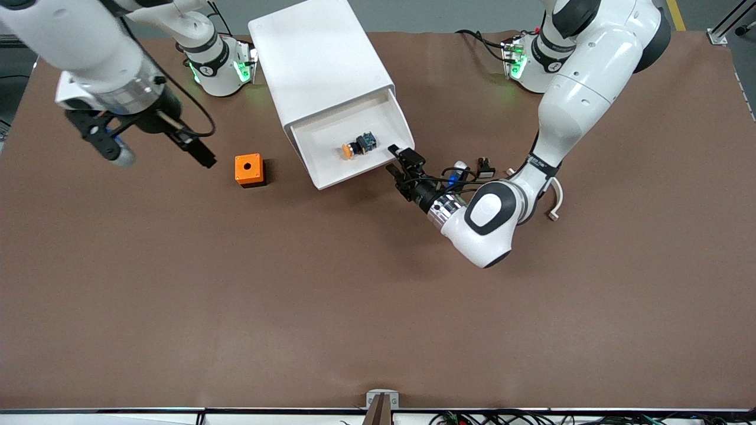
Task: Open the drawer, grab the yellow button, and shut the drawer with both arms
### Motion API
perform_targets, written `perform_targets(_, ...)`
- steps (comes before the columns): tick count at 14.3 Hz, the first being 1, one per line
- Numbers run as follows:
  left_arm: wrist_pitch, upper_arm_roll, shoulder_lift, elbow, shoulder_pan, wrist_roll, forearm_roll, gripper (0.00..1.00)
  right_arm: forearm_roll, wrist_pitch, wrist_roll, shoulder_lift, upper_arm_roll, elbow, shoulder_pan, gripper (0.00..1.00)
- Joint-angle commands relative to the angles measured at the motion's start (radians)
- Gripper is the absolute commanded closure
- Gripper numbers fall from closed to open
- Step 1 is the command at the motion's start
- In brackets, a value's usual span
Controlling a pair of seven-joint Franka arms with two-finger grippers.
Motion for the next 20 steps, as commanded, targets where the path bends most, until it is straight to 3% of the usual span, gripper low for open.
perform_targets(1, 0.004, 0.008, -0.005, 0.038, 0.015, 0.126, -0.016, 0.00, 0.007, -0.005, 0.163, 0.039, -0.013, 0.028, 0.086, 0.00)
perform_targets(7, -0.023, 0.012, -0.013, 0.135, 0.039, 0.514, 0.047, 0.00, -0.007, 0.070, 0.391, 0.082, -0.013, 0.010, 0.239, 0.00)
perform_targets(9, -0.023, 0.012, -0.013, 0.202, 0.036, 0.631, 0.140, 0.00, -0.010, 0.120, 0.431, 0.082, -0.013, -0.031, 0.289, 0.00)
perform_targets(12, -0.011, 0.015, -0.071, 0.208, 0.036, 0.868, 0.283, 0.00, -0.062, 0.171, 0.513, 0.116, -0.013, -0.056, 0.356, 0.00)
perform_targets(16, 0.088, 0.012, -0.117, 0.207, 0.036, 0.958, 0.462, 0.00, -0.073, 0.246, 0.601, 0.162, -0.013, -0.079, 0.422, 0.00)
perform_targets(20, 0.220, 0.000, -0.154, 0.201, 0.018, 1.013, 0.637, 0.00, -0.126, 0.364, 0.701, 0.173, -0.013, -0.171, 0.482, 0.00)
